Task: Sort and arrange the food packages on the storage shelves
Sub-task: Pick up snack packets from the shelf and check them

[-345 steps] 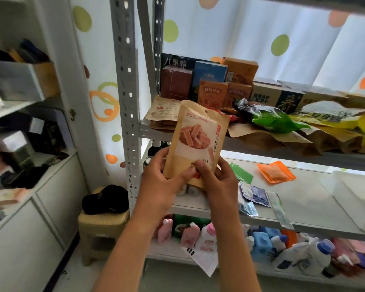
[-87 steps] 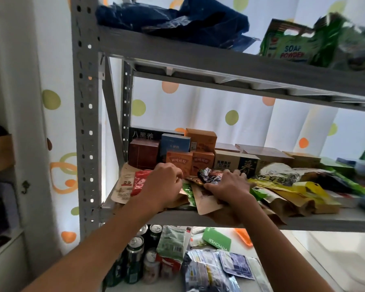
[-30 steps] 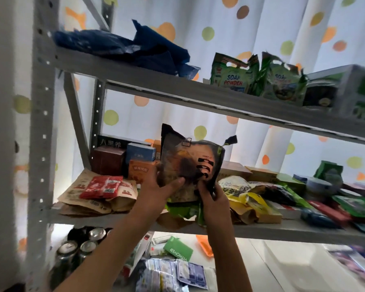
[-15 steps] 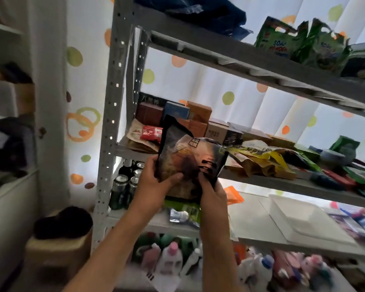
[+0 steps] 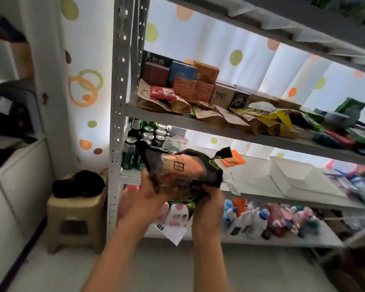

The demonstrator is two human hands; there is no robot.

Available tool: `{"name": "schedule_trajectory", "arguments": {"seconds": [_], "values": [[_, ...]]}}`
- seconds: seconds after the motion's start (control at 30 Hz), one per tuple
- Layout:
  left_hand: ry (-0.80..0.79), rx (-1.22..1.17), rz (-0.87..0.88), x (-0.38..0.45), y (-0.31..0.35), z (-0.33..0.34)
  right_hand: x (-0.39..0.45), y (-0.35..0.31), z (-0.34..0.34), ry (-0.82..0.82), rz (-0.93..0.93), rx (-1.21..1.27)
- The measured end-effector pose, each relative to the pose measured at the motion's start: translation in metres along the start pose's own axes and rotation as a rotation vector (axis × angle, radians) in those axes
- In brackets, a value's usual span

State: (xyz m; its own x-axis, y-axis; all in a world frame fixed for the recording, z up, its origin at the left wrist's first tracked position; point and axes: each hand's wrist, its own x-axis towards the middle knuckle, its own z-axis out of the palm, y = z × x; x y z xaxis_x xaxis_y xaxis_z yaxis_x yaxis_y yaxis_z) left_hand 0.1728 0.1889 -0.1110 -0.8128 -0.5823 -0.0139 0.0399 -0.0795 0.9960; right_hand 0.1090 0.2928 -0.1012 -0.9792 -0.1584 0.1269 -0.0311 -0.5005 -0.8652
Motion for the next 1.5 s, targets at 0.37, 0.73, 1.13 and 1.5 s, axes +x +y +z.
{"name": "schedule_trajectory", "arguments": {"seconds": [0.37,0.73,1.13,1.5], "values": [[-0.199,0.285,-0.007,-0.024,0.002,0.032,-0.007,-0.013,-0.046,-0.101,0.106,-0.358],[-0.169,0.174,-0.007,-0.011,-0.032,0.035,-0.017,-0.001,-0.071,-0.19,0.301,-0.38],[0.111,0.766,0.346,-0.051,-0.058,0.114,-0.015,-0.016,-0.129,0.155,0.385,-0.075],[-0.221,0.598,0.28,-0.063,-0.045,0.238,0.024,-0.084,-0.224,0.032,0.279,-0.028]]}}
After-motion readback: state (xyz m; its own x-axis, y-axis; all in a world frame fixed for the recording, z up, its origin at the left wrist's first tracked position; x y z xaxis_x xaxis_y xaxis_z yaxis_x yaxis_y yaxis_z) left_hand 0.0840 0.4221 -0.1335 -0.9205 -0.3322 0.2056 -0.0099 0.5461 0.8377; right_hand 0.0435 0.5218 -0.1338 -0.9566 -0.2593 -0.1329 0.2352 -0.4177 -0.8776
